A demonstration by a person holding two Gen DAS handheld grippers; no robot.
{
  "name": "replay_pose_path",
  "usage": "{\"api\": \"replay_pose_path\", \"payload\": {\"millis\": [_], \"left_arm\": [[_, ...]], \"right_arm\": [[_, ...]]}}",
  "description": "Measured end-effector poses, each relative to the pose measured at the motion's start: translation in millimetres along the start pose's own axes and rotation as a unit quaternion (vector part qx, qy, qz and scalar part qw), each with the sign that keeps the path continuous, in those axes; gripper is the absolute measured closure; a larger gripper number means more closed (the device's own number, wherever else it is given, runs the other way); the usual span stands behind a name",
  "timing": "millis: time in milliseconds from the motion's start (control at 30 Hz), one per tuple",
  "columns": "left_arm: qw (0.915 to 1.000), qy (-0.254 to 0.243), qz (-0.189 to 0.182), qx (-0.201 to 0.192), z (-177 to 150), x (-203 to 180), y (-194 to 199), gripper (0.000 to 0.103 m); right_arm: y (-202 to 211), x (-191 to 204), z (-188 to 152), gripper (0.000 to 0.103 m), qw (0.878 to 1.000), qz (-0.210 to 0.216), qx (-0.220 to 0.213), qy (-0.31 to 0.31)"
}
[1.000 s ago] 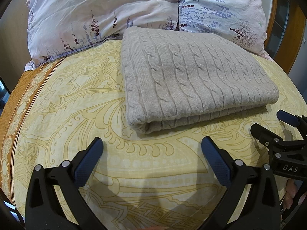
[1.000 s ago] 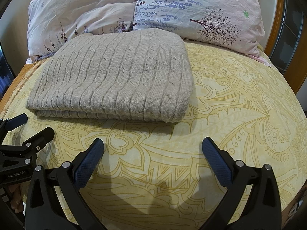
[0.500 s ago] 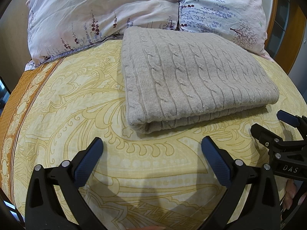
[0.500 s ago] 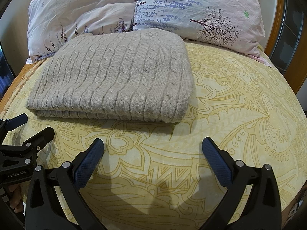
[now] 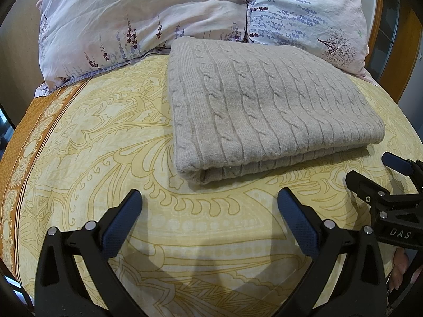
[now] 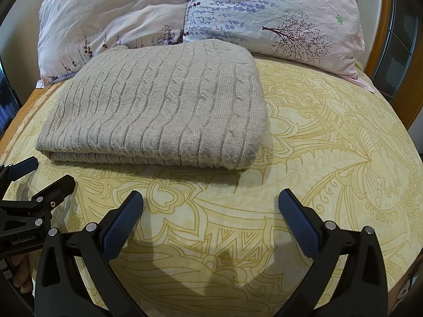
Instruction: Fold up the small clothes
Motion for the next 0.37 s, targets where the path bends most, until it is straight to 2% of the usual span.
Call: {"api": "replay_pose_path", "payload": {"millis": [367], "left_arm": [[1.0000,0.000,-0.001,-0.001,0.1,0.8,0.0,0.002]], "right_arm": [[0.0,0.0,0.1,0.001,1.000,0.000,0.000,0.000]]}}
Point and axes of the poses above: each gripper's, at about its wrist camera, not at the fingertips, and y roughly against the way its jaws point, x to its left, z to its top, the point moved 2 cm from there along -y, roughly the way its jaws point, and after that the axes turned 14 degrees about y, right-handed, at the moved point
